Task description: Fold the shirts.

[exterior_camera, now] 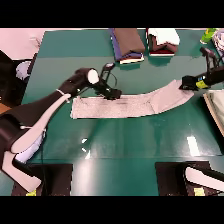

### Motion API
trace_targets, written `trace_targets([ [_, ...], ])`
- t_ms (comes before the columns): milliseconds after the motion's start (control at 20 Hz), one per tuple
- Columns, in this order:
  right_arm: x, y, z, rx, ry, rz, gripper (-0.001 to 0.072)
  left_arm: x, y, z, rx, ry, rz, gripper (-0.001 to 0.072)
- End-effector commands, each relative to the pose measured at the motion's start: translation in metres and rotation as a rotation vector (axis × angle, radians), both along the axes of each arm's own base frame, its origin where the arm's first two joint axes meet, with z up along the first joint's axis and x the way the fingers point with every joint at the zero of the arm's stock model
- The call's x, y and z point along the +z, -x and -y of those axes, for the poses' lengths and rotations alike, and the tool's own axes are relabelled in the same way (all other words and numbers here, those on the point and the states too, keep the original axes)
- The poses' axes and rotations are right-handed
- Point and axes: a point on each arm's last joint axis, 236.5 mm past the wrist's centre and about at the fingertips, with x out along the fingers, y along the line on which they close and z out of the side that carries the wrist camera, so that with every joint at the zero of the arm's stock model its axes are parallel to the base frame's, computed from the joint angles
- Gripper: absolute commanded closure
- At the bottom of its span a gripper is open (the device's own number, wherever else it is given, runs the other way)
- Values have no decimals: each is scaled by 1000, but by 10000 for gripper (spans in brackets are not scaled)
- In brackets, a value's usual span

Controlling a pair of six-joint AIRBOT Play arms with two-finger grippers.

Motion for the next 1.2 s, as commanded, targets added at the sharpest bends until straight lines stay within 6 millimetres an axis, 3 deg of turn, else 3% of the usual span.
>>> trace_targets([
  [0, 55, 2, -48, 87, -18, 84, 698, -20, 13, 41, -63, 10, -14, 684],
  [150, 88, 4, -84, 163, -29, 145, 698, -32, 22, 49, -78, 9, -42, 684],
  [300, 113, 6, -112, 221, -41, 203, 698, -32, 25, 51, -92, 19, -47, 684],
  [700, 133, 13, -163, 290, -93, 267, 698, -31, 21, 42, -85, 7, -54, 684],
  [800, 135, 14, -173, 301, -103, 279, 698, -20, 9, 20, -59, -16, -49, 684],
  [900, 138, 16, -185, 316, -117, 294, 698, 2, -9, -13, -33, -56, -4, 684],
  [1000, 144, 18, -201, 340, -135, 322, 698, 36, -33, -59, 14, -110, 79, 684],
  [1150, 142, 19, -237, 381, -173, 342, 698, 102, -64, -145, 125, -209, 236, 683],
])
